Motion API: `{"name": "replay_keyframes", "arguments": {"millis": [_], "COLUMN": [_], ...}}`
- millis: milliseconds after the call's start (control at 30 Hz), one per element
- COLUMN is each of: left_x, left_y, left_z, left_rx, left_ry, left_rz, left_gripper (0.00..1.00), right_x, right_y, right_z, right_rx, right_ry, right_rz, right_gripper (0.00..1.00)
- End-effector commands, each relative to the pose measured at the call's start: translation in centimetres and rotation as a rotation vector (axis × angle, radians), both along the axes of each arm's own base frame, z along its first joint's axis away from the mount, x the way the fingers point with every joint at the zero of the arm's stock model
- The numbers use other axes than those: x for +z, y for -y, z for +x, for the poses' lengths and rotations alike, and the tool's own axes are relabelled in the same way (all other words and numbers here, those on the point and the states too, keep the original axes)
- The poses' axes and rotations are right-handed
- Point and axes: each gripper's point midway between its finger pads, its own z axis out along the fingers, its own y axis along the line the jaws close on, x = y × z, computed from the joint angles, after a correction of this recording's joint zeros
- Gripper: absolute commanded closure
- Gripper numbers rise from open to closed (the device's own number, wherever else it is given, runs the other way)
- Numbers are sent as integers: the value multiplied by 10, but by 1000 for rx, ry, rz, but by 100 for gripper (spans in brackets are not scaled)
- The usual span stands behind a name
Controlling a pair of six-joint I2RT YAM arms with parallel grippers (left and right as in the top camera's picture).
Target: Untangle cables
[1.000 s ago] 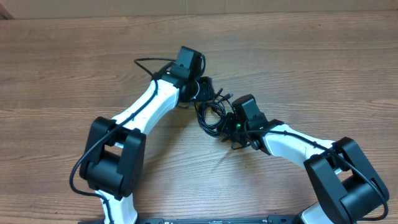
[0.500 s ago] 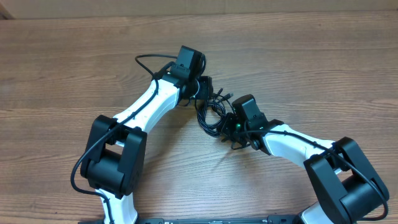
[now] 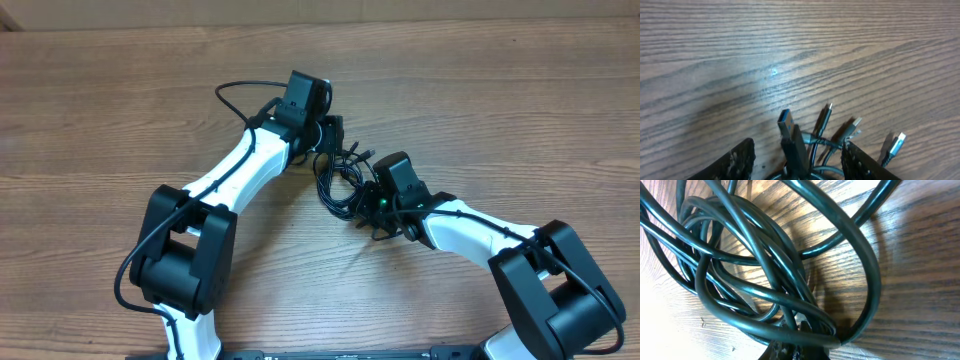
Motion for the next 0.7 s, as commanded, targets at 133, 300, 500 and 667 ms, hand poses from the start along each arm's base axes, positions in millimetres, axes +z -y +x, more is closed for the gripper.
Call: {"name": "replay_keyframes", "arguments": {"millis": [133, 300, 500, 667], "left_x": [-12, -24, -52, -46], "left_y": [6, 7, 5, 6], "left_z": [-9, -13, -18, -12], "left_rx": [-24, -31, -31, -28], "left_ry": [-14, -40, -98, -82], "left_rz": [27, 39, 66, 59], "left_gripper": [45, 47, 55, 69], "right_x": [-3, -3, -3, -3], "right_y": [1, 1, 1, 1], "right_z": [2, 2, 1, 1], "right_rx": [2, 2, 2, 2], "right_ry": [0, 0, -1, -1], "right_rz": [-6, -5, -6, -6], "right_gripper": [96, 96, 96, 96]}}
